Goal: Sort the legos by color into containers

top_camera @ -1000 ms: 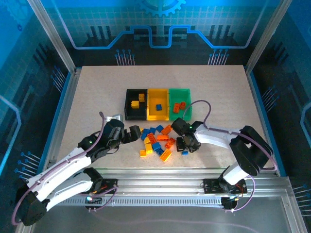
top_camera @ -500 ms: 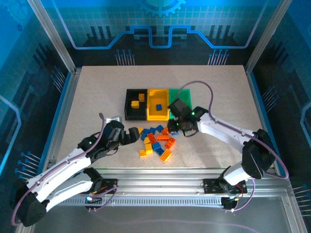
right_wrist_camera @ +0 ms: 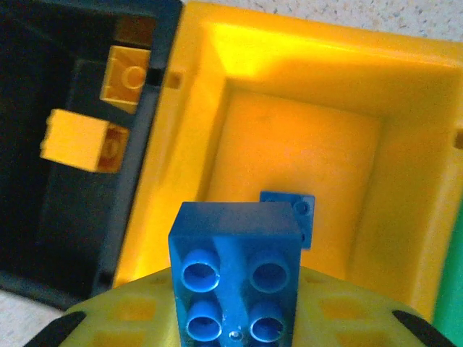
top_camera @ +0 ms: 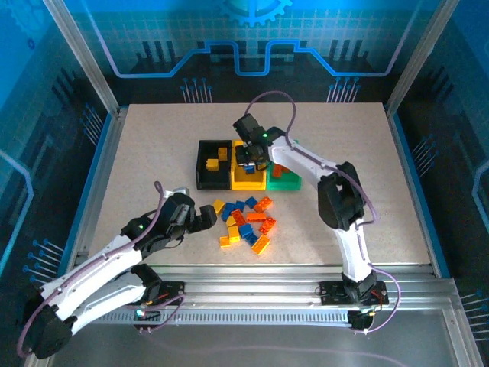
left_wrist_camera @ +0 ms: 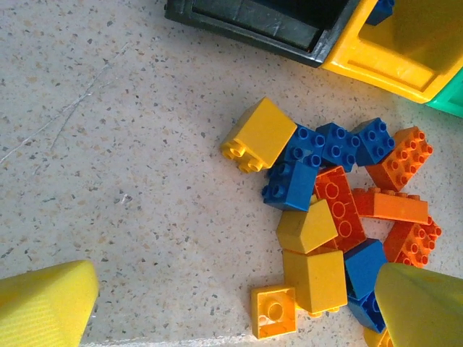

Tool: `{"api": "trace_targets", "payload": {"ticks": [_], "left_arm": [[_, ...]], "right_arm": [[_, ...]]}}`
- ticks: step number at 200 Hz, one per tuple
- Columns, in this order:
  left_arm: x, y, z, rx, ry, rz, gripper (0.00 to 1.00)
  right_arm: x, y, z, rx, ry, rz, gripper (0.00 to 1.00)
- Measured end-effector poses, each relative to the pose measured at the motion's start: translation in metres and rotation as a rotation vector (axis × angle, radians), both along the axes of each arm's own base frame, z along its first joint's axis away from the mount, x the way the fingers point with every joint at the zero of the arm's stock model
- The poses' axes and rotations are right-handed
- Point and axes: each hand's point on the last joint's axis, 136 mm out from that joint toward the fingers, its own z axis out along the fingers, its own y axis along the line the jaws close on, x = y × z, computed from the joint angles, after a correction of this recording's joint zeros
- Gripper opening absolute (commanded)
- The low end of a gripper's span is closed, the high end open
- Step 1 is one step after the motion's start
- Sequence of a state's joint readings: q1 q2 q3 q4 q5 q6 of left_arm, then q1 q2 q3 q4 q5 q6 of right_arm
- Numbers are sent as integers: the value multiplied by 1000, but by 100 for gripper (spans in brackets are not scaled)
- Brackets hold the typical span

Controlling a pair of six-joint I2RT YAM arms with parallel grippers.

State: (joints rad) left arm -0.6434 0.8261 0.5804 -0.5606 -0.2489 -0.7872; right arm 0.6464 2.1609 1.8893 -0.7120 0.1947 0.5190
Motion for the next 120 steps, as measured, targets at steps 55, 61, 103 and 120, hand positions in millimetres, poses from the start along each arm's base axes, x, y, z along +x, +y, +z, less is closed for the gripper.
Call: {"api": "trace_targets", "payload": {"ticks": [55,61,103,120], "left_arm": [[-4,2,-7,12,21,-3,99],[-4,2,-8,14,22,-3,99],[-6,-2,-10,8,36,-27,95],[-7,-9,-15,4,59,-62,91]], "right_arm": [[12,-6,-15,-29,41,-30,61],[13,-5,-13,-23,39,-32,63],[13,0,-3,11,34,-20,67],[5,-2,5,32,30,-15,67]]}}
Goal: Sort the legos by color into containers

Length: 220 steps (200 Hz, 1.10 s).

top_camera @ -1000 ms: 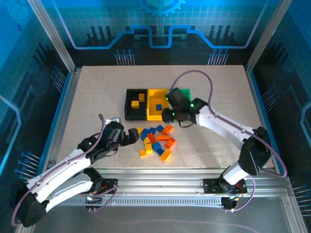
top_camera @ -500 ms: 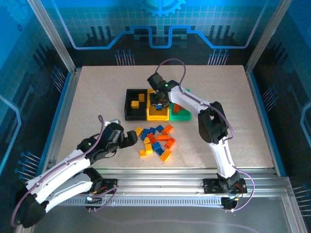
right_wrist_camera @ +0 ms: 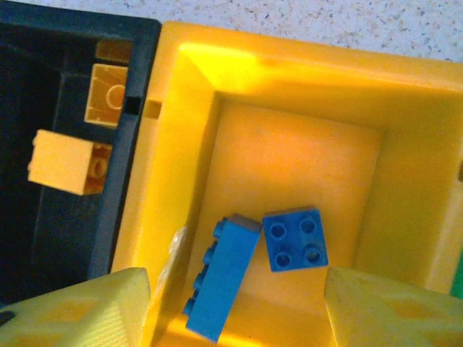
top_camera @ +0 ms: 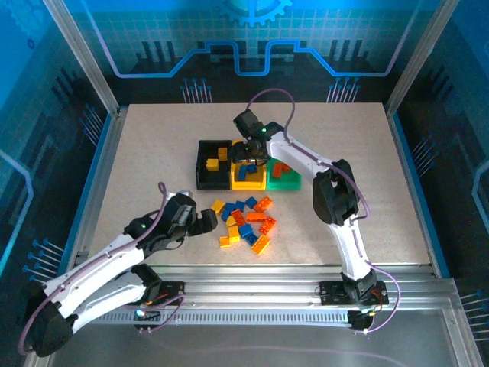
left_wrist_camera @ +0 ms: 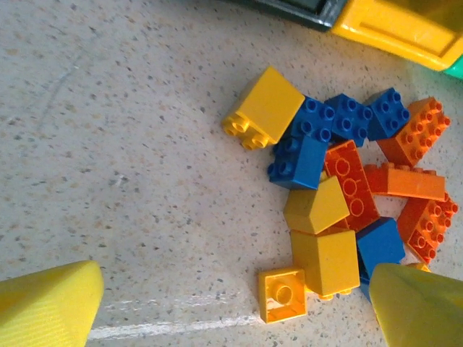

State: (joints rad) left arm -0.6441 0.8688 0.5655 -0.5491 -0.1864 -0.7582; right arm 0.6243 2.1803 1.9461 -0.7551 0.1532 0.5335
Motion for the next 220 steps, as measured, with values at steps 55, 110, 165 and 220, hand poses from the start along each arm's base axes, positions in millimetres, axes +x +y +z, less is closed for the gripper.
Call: {"api": "trace_targets", "payload": {"ticks": [55,110,165,220], "left_arm": [[-8,-40,-30,60,110,-167,85],[-18,-69,-46,162,155,-302,81],[-37,-73,-72,274,214,-363,80],[-30,-60,-91,374,239,-311,69]], "right_arm": [[-49,-28,40,75,-35,-2,67],[-81,-65,24,82,4,-49,67],[-78,-80,28,108,-12,-94,67],[-74,-80,44,143,-53,-96,67]]}}
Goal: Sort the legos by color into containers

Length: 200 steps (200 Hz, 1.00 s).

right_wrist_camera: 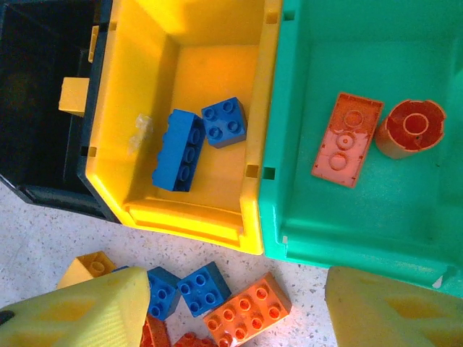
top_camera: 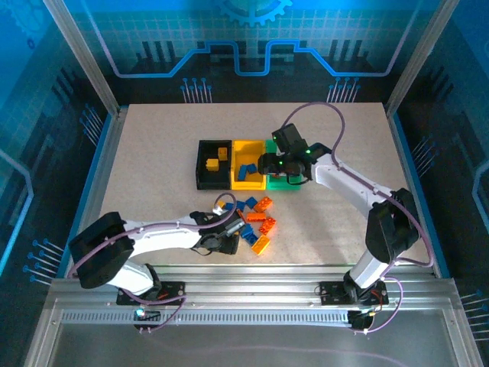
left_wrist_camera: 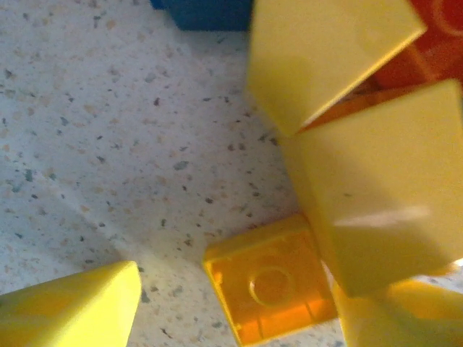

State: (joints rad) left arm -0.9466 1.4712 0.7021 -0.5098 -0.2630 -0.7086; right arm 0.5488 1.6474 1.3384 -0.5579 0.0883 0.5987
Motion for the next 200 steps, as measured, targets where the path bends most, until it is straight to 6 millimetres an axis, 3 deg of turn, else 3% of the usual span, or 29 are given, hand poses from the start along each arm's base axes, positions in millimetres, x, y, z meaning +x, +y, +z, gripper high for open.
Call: {"api": "trace_targets", "payload": {"ticks": [46,66,81,102,139,200], "left_arm": [[15,18,2,23,-27,89,64],[18,31,5,18,-36,132,74],[20,34,6,13,-37,144,75],[19,31,4,1,-28,143,70],[19,31,0,11,-19,141,53],[19,32,0,12,-22,143,40]], "right_arm": [[-2,-2,1,17,0,2,67],[-2,-1,2,21,-2,4,67],[-1,-1,3,23,-4,4,67],[0,-1,3,25,-7,3,67],[-2,-4,0,22,-2,-2,67],[-3,-6,3,26,-7,-3,67]]}}
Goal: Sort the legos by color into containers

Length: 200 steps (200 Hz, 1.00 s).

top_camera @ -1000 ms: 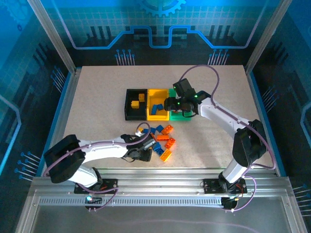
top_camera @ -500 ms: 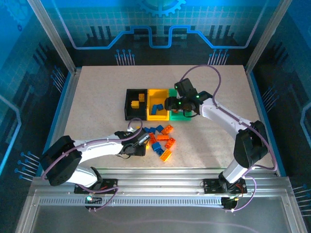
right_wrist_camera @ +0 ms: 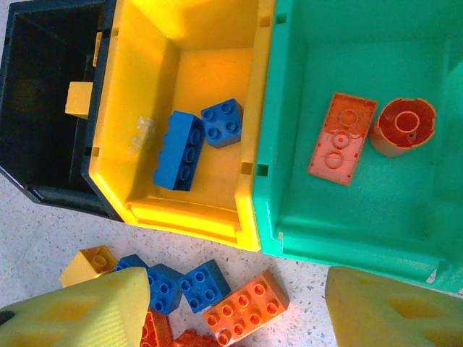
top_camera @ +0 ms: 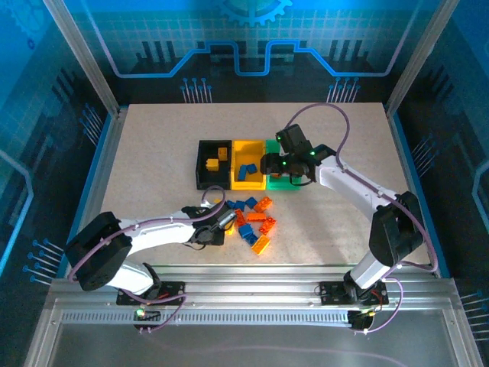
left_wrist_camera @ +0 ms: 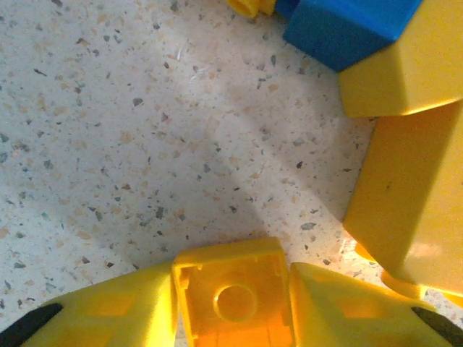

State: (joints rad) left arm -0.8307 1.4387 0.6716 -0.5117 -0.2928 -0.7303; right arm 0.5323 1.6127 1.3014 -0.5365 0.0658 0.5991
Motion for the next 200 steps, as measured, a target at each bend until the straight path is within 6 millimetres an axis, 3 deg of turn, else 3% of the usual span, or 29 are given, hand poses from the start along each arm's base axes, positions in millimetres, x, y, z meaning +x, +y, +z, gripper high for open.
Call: {"api": "trace_targets", "payload": {"ticks": [37,69,102,135,156,177,200], "left_arm": [[0,-1,2,-8,-5,1,31],[1,-1,10,-26,-21,2,29],[8,-1,45,-77,-84,16,30],[61,5,111,-172,-243,114,30],[102,14,137,-180,-318,173,30],[146,15,142,-155,-345,203,30],[190,16,130,-116,-336,227,30]], "right_arm": [[0,-1,0,4,2,-4,67],[0,-1,3,7,-3,-4,67],[-4,-3,9,17,-14,-2,67],[-7,-6,16,33,-30,-8,67],[-10,-10,16,39,-31,-13,67],[-13,-15,10,34,-20,-20,67],[-19,-19,3,26,-3,-24,67]]}}
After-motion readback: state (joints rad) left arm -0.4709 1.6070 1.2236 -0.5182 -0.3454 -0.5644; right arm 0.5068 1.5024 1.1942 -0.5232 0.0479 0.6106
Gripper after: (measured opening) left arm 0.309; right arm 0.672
